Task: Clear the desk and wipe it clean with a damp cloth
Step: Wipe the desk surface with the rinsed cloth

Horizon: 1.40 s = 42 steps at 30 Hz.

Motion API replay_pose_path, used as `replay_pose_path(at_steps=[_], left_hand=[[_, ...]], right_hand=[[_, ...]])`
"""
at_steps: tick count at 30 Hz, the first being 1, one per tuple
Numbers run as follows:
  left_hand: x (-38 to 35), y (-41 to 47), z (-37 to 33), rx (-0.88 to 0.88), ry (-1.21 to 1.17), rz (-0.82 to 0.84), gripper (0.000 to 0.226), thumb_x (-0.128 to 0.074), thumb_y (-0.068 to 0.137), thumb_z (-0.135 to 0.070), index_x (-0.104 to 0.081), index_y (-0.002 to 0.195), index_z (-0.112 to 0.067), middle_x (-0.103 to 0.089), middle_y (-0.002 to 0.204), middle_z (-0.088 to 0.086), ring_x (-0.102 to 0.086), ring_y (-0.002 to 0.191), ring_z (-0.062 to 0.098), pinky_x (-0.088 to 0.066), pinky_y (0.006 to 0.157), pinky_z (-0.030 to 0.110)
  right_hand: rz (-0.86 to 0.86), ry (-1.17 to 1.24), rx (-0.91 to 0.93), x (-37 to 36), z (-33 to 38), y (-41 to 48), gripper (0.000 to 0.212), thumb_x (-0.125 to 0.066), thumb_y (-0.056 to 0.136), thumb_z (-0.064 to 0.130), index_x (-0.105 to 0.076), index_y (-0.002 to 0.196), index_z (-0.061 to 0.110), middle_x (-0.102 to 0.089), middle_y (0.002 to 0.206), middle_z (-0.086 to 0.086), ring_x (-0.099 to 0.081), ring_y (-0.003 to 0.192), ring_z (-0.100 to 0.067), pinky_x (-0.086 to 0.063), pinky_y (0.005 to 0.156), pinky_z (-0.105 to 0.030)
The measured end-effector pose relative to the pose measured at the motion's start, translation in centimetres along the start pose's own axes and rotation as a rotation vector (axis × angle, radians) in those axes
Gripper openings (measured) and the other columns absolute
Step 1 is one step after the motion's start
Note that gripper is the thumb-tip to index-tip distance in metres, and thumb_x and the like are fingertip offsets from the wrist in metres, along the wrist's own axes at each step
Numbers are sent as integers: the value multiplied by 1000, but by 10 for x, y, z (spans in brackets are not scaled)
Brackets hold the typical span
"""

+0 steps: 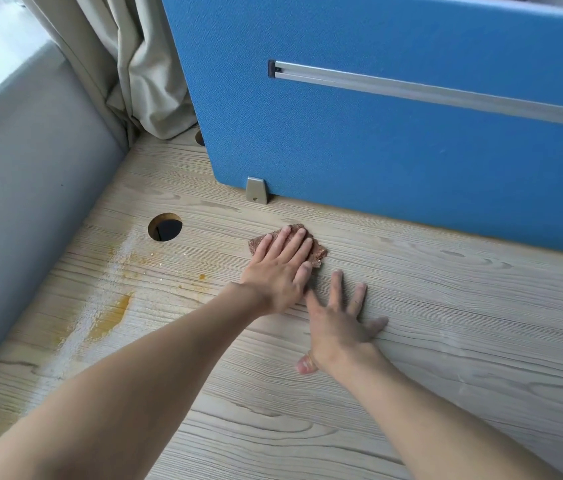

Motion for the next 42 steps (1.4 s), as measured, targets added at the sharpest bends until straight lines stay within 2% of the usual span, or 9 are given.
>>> replay_pose_path(at_steps=[4, 12, 29, 31, 33, 35, 37, 39, 42], left_hand=[[5, 18, 1, -1, 13, -15, 58, -9, 105, -43, 3, 159, -26, 13, 165, -9, 18, 151, 13, 11, 122, 39], [18, 59, -10, 41, -62, -15, 58, -8, 105, -43, 0, 159, -26, 11, 166, -9, 18, 151, 12, 12, 122, 39], [5, 9, 32, 305, -115, -168, 65, -23, 103, -45, -4, 160, -19, 5, 167, -1, 11, 153, 18, 9, 123, 38], [7, 1, 33, 274, -106, -162, 70, -31, 101, -49, -5, 160, -21, 4, 167, 0, 9, 153, 20, 5, 124, 39], [15, -3, 37, 250, -122, -218, 71, -44, 98, -50, -15, 158, -25, -5, 166, 6, -7, 152, 24, -10, 123, 41], [26, -6, 42, 260, -124, -297, 66, -57, 92, -47, -36, 147, -17, -24, 156, 13, -27, 140, 32, -30, 115, 42], [31, -8, 43, 248, -69, -331, 44, -59, 91, -41, -56, 122, -9, -45, 135, 12, -42, 124, 33, -40, 102, 41], [33, -9, 41, 227, -104, -368, 26, -55, 92, -30, -64, 101, -7, -56, 116, 12, -49, 110, 33, -41, 91, 39], [44, -15, 41, 312, -375, -461, 16, -51, 93, -18, -57, 82, -8, -58, 84, 9, -55, 83, 30, -34, 67, 35]], right_hand=[[2, -4, 8, 1, 0, -2, 131, -89, 69, 44, 10, 155, 45, 43, 156, -7, 31, 143, -50, -14, 105, -81], [-7, -22, 3, -1, -1, 1, 140, -88, 69, 48, 28, 148, 48, 45, 154, -8, 31, 143, -49, -13, 105, -82], [-1, 42, 20, 3, -1, -2, 138, -90, 70, 39, 22, 150, 49, 46, 153, -7, 31, 143, -49, -10, 104, -83], [-3, 47, 25, 3, -1, -3, 137, -90, 70, 38, 20, 151, 49, 46, 154, -7, 31, 143, -49, -11, 104, -83], [-14, 56, 28, 3, -1, -4, 138, -91, 69, 36, 19, 151, 49, 46, 154, -7, 31, 143, -49, -11, 104, -83], [-20, 60, 28, 3, -1, -3, 138, -91, 69, 34, 18, 152, 49, 47, 153, -7, 32, 143, -49, -10, 104, -84], [-17, 55, 27, 2, -1, -3, 138, -91, 69, 35, 20, 152, 48, 47, 153, -8, 32, 142, -50, -11, 104, -84], [-10, 49, 22, 1, -1, -2, 139, -90, 70, 37, 22, 151, 47, 48, 152, -8, 33, 142, -50, -11, 104, -84], [-14, 65, 22, 1, -3, -1, 140, -91, 69, 35, 22, 151, 48, 49, 151, -7, 34, 141, -50, -10, 104, -84]])
Point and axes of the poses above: each hand's wrist, its own y-axis towards the middle knuckle, its own x-axis out of the back of the hand, z = x × y, the point moved 3 cm from there along y, towards the middle knuckle
